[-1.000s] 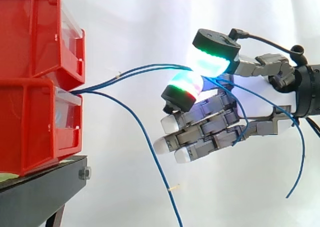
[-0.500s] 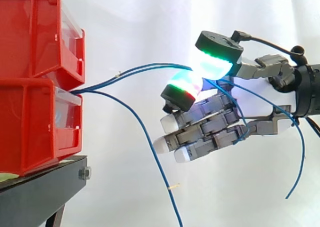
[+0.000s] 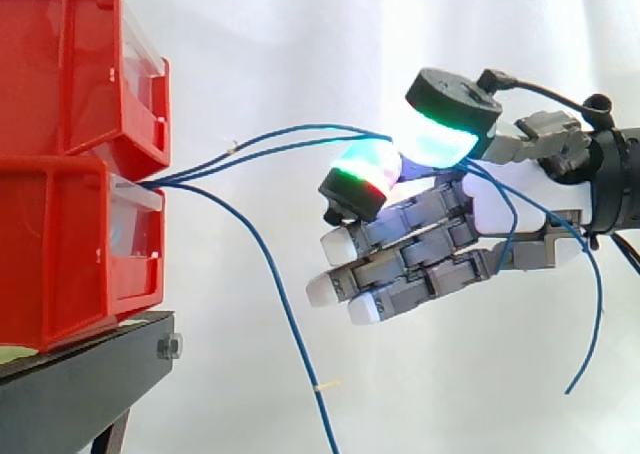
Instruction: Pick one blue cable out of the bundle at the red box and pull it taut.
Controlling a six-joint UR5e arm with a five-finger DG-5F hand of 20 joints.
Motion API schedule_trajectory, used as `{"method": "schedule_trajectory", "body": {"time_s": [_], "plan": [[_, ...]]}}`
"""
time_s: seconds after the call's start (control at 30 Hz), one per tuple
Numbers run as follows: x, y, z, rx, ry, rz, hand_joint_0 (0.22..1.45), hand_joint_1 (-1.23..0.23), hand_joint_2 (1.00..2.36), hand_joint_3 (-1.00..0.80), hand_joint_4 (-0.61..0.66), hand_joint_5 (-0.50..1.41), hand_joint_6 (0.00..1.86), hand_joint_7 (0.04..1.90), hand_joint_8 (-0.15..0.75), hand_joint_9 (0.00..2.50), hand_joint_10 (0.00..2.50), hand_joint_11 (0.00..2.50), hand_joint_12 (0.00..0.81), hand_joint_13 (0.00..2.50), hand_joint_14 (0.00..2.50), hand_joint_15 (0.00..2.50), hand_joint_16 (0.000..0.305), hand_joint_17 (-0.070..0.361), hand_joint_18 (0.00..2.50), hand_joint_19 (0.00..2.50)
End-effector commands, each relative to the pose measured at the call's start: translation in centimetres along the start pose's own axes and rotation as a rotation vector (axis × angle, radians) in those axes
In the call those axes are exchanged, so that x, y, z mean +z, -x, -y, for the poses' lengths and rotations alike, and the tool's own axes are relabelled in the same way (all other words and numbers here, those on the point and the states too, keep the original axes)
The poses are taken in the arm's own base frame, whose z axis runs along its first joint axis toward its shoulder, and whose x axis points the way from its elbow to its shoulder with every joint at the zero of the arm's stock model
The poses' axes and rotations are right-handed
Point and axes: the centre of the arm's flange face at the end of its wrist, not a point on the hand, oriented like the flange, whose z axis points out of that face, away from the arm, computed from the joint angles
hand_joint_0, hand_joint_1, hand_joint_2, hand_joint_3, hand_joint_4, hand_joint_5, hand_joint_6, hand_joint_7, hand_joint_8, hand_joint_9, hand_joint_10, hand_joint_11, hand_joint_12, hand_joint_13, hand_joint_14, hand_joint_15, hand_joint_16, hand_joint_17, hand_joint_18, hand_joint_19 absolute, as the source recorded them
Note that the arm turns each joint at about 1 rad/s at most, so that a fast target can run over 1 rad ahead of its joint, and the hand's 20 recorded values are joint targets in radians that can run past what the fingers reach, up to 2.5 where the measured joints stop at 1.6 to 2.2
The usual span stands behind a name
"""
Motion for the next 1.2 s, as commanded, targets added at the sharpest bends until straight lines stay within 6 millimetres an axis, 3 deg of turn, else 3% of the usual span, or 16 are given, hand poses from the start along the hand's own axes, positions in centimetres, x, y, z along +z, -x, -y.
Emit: {"method": "schedule_trajectory", "body": {"time_s": [0.0,0.27,0.53,0.57,0.87,1.17], "plan": [[0.0,0.0,0.0,0.001,0.001,0.000,0.46,-0.85,1.00,-0.50,0.13,-0.14,0.86,1.05,0.298,0.75,0.01,0.34,0.400,0.40,0.01,0.18,0.062,0.140,0.40,0.23],[0.0,0.0,0.0,0.001,0.000,0.000,0.42,-0.79,1.00,-0.50,0.15,-0.14,0.85,1.03,0.334,0.77,0.01,0.34,0.421,0.41,0.01,0.19,0.066,0.149,0.40,0.24],[0.0,0.1,0.1,0.001,0.000,0.001,0.55,-0.69,1.00,-0.49,0.13,-0.14,0.85,1.11,0.308,0.77,0.01,0.35,0.377,0.39,0.01,0.19,0.056,0.126,0.35,0.26],[0.0,0.0,0.0,0.001,0.001,0.000,0.58,-0.68,1.00,-0.43,0.12,-0.14,0.85,1.11,0.303,0.77,0.01,0.35,0.372,0.38,0.01,0.19,0.055,0.124,0.34,0.27],[0.0,0.0,-0.1,0.002,0.003,0.000,0.57,-0.70,1.02,-0.15,0.09,-0.14,0.86,1.12,0.327,0.77,0.01,0.35,0.387,0.40,0.01,0.20,0.058,0.131,0.37,0.26],[0.5,0.1,-1.3,0.001,0.025,0.003,0.61,-0.86,1.02,-0.18,0.08,-0.15,0.86,1.11,0.307,0.74,0.01,0.36,0.372,0.39,0.01,0.19,0.055,0.124,0.36,0.24]]}}
